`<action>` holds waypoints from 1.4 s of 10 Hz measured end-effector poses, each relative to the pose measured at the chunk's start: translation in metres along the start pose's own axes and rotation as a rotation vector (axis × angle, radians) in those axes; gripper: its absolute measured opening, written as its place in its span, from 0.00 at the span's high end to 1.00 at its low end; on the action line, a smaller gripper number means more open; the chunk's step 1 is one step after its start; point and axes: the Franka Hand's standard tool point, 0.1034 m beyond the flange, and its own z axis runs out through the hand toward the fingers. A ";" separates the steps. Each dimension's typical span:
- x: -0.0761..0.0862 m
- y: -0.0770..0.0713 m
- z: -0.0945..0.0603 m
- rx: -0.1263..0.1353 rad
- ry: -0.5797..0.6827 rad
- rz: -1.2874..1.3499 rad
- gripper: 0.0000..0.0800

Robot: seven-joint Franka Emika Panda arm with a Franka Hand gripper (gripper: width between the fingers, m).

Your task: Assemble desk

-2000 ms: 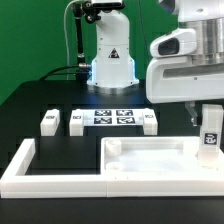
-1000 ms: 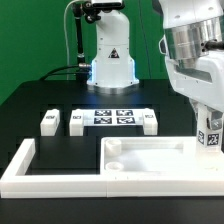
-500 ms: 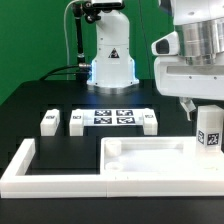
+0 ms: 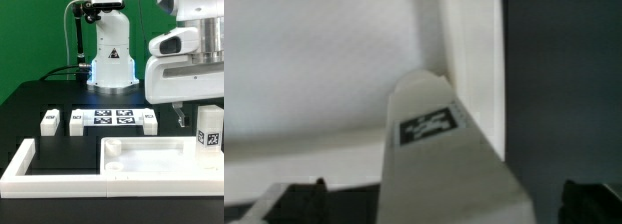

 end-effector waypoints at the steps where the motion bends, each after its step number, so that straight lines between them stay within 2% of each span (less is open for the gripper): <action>1: 0.000 0.000 0.001 0.003 0.000 0.023 0.19; 2: -0.001 0.000 0.001 0.003 -0.001 0.050 0.36; 3: -0.001 0.000 0.001 0.003 -0.001 0.067 0.36; 4: -0.001 0.000 0.001 0.003 -0.001 0.149 0.55; 5: -0.001 0.001 0.001 0.000 -0.001 0.219 0.64; 7: -0.001 0.003 0.001 -0.001 -0.001 0.376 0.64; 9: -0.001 0.006 0.000 0.001 -0.026 0.735 0.64; 12: 0.000 0.011 0.000 0.062 -0.088 1.294 0.64; 14: 0.000 0.012 0.001 0.075 -0.105 1.434 0.64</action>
Offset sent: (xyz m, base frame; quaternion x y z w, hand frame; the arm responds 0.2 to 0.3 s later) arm 0.0000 0.0000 0.0000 0.0000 0.0000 0.1296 0.9916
